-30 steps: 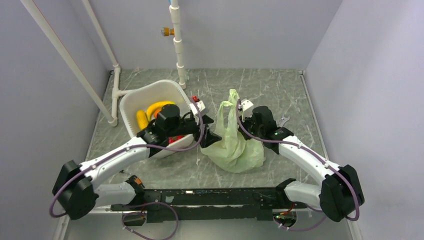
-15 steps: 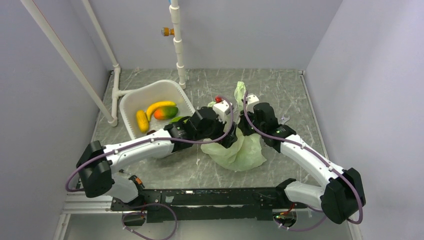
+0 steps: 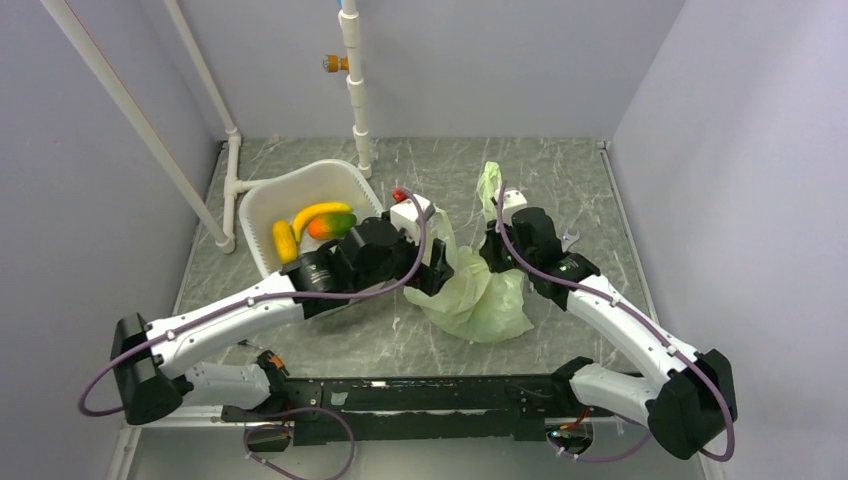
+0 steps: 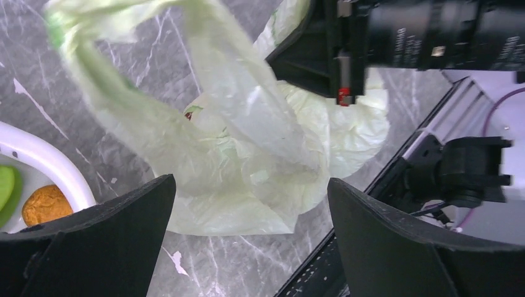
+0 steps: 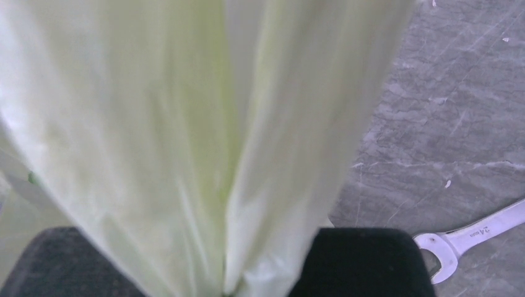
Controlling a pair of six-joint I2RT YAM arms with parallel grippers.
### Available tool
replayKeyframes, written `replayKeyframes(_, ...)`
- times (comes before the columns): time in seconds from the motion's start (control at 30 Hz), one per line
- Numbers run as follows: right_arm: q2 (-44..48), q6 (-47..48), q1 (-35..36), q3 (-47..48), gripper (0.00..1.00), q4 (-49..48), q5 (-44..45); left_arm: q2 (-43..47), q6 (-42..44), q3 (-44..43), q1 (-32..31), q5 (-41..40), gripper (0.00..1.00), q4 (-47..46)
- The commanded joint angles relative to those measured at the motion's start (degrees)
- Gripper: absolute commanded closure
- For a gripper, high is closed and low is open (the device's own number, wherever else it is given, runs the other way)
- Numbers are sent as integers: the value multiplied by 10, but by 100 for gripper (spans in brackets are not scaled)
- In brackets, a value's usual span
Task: Place the fake fruits into the plastic bag and tie a complex knot
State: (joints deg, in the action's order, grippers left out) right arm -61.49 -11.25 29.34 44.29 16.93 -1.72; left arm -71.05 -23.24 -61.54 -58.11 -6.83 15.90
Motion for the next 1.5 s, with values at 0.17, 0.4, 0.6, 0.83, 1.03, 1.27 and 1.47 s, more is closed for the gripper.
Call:
replayKeyframes(0.17, 24, -54, 3, 12, 100, -18, -7, -10, -62, -8, -1, 29, 1, 55)
replayKeyframes(0.4, 33, -48, 2, 9, 100, -9, -7, -25, -64, 25, 0, 74, 1, -52)
replayKeyframes(0.6, 53, -48, 3, -5, 100, -6, -14, -53, -135, 37, 41, 70, 1, -46)
replayKeyframes(0.83, 85, -47, 3, -19, 100, -2, -20, -85, -167, 13, 67, 83, 1, -25)
replayKeyframes(1.03, 99, -39, 3, -39, 100, -14, -71, -107, -164, 20, 76, 110, 1, -87)
replayKeyframes(1.27, 76, 3, 1, -18, 100, 21, -44, -76, -40, 50, 105, 269, 97, -304)
replayKeyframes(1.47, 10, 115, -14, 41, 100, 52, -46, -42, 268, 39, 94, 384, 100, -269)
